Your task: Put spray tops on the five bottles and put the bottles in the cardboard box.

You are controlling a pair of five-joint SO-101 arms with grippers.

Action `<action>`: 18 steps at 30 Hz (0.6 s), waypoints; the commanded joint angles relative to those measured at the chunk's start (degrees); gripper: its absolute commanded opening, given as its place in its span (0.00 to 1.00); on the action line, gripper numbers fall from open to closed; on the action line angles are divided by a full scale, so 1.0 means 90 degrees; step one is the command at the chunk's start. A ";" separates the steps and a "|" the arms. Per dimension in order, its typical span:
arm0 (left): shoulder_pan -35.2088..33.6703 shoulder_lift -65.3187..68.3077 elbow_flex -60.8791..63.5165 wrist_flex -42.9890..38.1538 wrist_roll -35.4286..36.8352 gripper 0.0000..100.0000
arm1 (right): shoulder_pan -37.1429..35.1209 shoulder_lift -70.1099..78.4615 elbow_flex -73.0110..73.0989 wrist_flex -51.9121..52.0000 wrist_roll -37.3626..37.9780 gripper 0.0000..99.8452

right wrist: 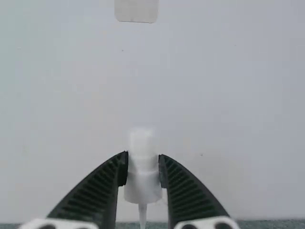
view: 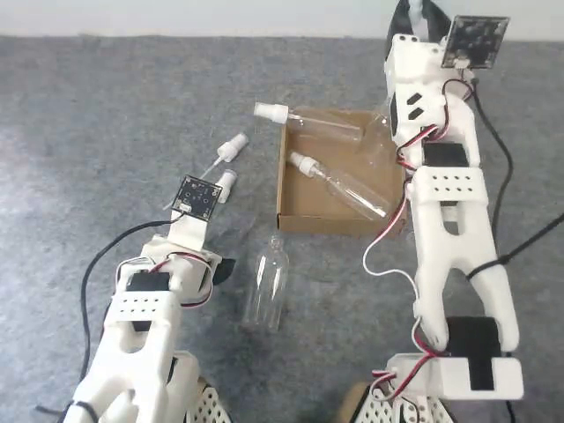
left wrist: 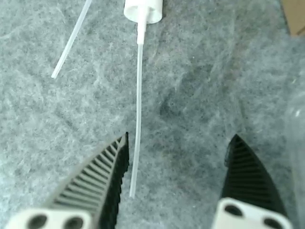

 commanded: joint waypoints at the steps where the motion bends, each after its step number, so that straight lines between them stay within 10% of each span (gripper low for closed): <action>1: 0.0020 -0.0205 -0.0024 0.0059 -0.0068 0.31 | -0.0063 0.0015 -0.0410 -0.0230 -0.0039 0.01; 18: 0.0020 -0.0205 -0.0024 0.0059 -0.0068 0.31 | -0.0073 0.0083 0.0205 -0.0239 -0.0049 0.01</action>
